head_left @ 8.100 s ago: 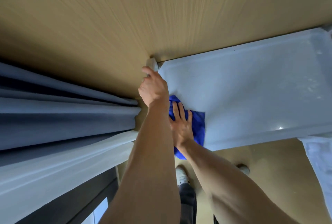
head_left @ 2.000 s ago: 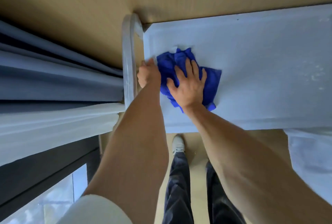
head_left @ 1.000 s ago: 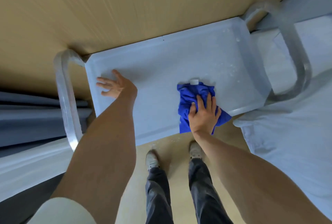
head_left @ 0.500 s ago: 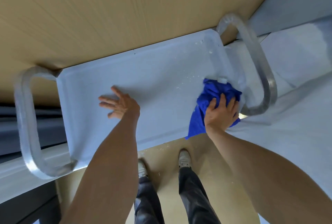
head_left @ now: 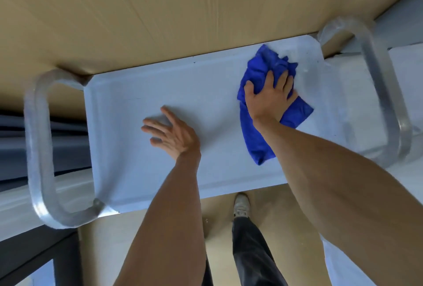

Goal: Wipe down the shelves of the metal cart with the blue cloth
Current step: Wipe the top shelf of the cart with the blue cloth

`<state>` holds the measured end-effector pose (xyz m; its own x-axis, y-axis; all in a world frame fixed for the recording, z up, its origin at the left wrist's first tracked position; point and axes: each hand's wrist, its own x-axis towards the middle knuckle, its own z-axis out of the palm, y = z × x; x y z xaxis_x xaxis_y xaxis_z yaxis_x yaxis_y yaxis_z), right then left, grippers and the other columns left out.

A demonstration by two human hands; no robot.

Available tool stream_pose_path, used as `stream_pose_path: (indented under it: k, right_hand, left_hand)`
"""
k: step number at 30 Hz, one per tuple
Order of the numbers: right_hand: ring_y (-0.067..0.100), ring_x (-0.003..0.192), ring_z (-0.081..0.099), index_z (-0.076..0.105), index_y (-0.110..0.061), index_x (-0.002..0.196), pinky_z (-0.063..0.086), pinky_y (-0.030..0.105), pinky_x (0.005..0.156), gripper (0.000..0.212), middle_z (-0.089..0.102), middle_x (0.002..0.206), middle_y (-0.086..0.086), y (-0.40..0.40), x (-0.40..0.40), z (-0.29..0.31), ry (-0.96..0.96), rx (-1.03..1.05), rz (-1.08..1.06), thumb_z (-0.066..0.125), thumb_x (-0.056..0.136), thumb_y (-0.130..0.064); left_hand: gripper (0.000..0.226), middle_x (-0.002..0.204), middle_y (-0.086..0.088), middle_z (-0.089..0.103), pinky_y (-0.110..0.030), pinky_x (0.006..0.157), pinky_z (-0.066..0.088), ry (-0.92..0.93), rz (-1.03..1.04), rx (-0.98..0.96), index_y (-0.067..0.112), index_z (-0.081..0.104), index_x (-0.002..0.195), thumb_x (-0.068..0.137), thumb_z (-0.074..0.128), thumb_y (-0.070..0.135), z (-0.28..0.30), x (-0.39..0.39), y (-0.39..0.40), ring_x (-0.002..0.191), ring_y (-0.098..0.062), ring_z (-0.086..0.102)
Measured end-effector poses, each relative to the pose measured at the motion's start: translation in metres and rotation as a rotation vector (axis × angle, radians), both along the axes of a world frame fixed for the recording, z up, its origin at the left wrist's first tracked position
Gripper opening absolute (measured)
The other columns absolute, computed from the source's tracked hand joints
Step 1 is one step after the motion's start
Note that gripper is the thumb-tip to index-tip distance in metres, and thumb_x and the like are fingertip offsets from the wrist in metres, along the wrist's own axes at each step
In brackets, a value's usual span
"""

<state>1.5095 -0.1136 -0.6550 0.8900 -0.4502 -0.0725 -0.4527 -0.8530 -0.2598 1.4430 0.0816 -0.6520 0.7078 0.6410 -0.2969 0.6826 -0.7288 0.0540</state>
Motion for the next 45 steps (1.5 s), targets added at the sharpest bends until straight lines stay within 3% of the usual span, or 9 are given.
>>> stream_pose_path:
  k: [6,11,13,17,27,31,37,41,45]
  right_hand:
    - [0.033,0.138,0.041,0.063,-0.019,0.127,0.028,0.055,0.111,0.055,0.048,0.148,0.014,0.082,-0.049,0.000,-0.060,0.021,0.382,0.051,0.087,-0.055]
    - [0.035,0.131,0.050,0.068,-0.017,0.121,0.034,0.054,0.108,0.048,0.052,0.144,0.017,0.072,-0.170,0.014,-0.075,-0.019,0.428,0.062,0.085,-0.048]
    - [0.036,0.132,0.049,0.068,-0.017,0.122,0.036,0.054,0.105,0.046,0.052,0.143,0.018,0.067,-0.180,0.013,-0.060,-0.039,0.468,0.061,0.087,-0.045]
    - [0.034,0.136,0.045,0.068,-0.019,0.123,0.039,0.054,0.101,0.040,0.053,0.142,0.018,0.068,-0.137,0.005,-0.078,-0.069,0.480,0.057,0.091,-0.039]
    - [0.035,0.137,0.042,0.063,-0.023,0.128,0.032,0.057,0.106,0.053,0.051,0.144,0.015,0.137,0.041,-0.009,-0.136,-0.039,0.277,0.048,0.089,-0.056]
    - [0.030,0.136,0.044,0.069,-0.022,0.119,0.030,0.056,0.110,0.050,0.052,0.144,0.013,0.127,-0.024,0.003,-0.116,-0.002,0.471,0.053,0.085,-0.055]
    - [0.029,0.133,0.049,0.071,-0.021,0.116,0.036,0.054,0.106,0.040,0.057,0.139,0.013,0.109,-0.198,0.015,-0.076,-0.039,0.437,0.060,0.086,-0.045]
    - [0.032,0.134,0.047,0.071,-0.022,0.116,0.042,0.054,0.099,0.034,0.057,0.139,0.013,0.098,-0.186,0.013,-0.077,-0.035,0.472,0.058,0.090,-0.040]
    - [0.032,0.136,0.045,0.067,-0.024,0.119,0.041,0.053,0.100,0.032,0.053,0.143,0.012,0.092,-0.169,0.009,-0.098,-0.030,0.485,0.053,0.094,-0.039]
  left_hand:
    - [0.060,0.154,-0.035,0.001,-0.054,0.103,0.031,0.024,-0.026,-0.013,0.023,0.014,0.153,0.097,0.034,0.015,0.006,0.001,0.007,0.143,-0.052,0.004]
    - [0.032,0.141,-0.026,0.023,-0.048,0.082,0.050,0.022,-0.099,-0.108,0.025,0.040,0.132,0.100,0.037,0.020,0.029,0.017,0.036,0.132,-0.046,0.023]
    - [0.035,0.149,-0.027,0.014,-0.052,0.085,0.049,0.041,-0.102,-0.110,0.027,0.035,0.137,0.102,0.037,0.024,0.033,0.038,0.052,0.137,-0.048,0.016]
    - [0.056,0.154,-0.032,-0.020,-0.064,0.100,0.035,0.140,-0.017,-0.120,0.035,-0.003,0.152,0.104,0.026,0.039,0.028,0.057,0.063,0.143,-0.052,-0.008]
    - [0.058,0.154,-0.030,-0.024,-0.060,0.098,0.039,0.160,-0.043,-0.098,0.036,-0.008,0.153,0.105,0.024,0.042,0.020,0.054,0.065,0.143,-0.051,-0.011]
    - [0.062,0.153,-0.032,-0.025,-0.063,0.099,0.036,0.183,-0.039,-0.141,0.034,-0.011,0.153,0.104,0.025,0.045,0.022,0.056,0.069,0.142,-0.053,-0.013]
    - [0.061,0.152,-0.031,-0.026,-0.066,0.103,0.033,0.181,-0.050,-0.175,0.035,-0.010,0.153,0.103,0.024,0.043,0.035,0.050,0.070,0.141,-0.054,-0.016]
    - [0.057,0.154,-0.032,-0.020,-0.065,0.101,0.037,0.140,-0.043,-0.137,0.034,-0.002,0.153,0.104,0.026,0.041,0.036,0.046,0.067,0.143,-0.053,-0.010]
    - [0.060,0.156,-0.030,-0.005,-0.058,0.096,0.040,0.080,-0.008,-0.109,0.024,0.014,0.151,0.098,0.042,0.013,0.036,0.050,0.037,0.146,-0.045,0.000]
